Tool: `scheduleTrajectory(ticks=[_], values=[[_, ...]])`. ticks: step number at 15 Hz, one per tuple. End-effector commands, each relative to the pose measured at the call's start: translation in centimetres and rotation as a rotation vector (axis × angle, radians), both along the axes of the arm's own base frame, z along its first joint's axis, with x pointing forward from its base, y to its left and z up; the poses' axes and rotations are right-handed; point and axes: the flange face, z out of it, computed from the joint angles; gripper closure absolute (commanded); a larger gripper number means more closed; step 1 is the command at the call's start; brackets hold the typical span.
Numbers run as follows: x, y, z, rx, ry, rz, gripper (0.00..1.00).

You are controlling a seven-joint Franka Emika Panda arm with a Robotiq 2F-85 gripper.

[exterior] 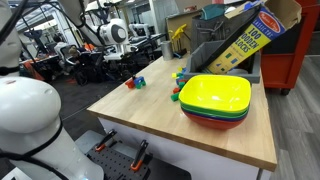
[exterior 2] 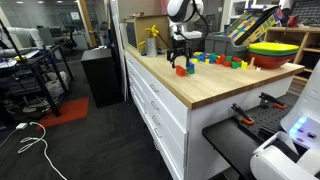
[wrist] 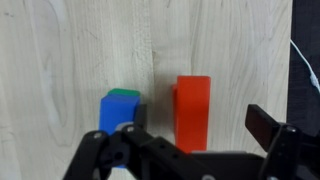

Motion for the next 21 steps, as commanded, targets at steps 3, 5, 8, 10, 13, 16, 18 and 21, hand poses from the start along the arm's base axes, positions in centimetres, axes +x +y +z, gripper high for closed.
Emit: scheduleTrajectory(ticks=[3,5,8,10,13,16,18,21], values=[[0.4,-0.4,0.2,-0.024,-0.016,-0.017,0.00],[0.4,-0.5,0.2,-0.026,-0.016,-0.018,0.00],[0.5,-0.7,0.2,-0.026,-0.016,-0.018,0.00],[0.5,-0.6,0.5,-0.013,-0.016,-0.010,0.00],[0.4,0.3,1.3,0.024,-0.016,0.022,0.00],[0.4,1.6,2.1,0.067,-0.019,0.043,0.00],[0.7,1.6,2.8,0.077,-0.032,0.033,0.00],[1.3,0.6,3.3,0.064,-0.050,0.011,0.00]])
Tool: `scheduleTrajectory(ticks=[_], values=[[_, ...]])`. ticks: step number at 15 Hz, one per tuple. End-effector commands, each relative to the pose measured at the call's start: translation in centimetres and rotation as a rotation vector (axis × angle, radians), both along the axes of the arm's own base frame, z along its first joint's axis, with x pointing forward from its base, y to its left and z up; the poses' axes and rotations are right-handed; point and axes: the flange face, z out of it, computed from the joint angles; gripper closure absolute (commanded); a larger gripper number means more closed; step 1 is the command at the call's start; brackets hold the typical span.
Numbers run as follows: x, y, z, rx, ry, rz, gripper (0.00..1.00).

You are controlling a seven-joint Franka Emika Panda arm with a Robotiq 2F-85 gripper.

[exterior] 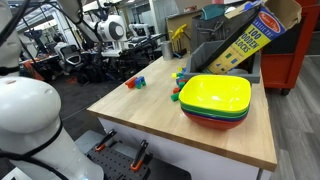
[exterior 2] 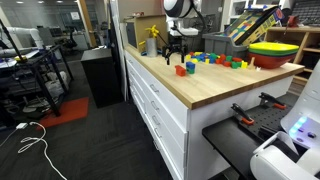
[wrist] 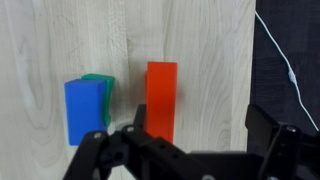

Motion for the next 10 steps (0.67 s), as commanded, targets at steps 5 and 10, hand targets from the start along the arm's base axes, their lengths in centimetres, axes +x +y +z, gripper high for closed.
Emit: scheduleTrajectory(ticks=[5,10], values=[[1.4,-4.9,1.2,-0.026,-0.022,-0.076,0.00],[1.9,-7.7,1.2,-0.042,-0.022,-0.121,0.00]])
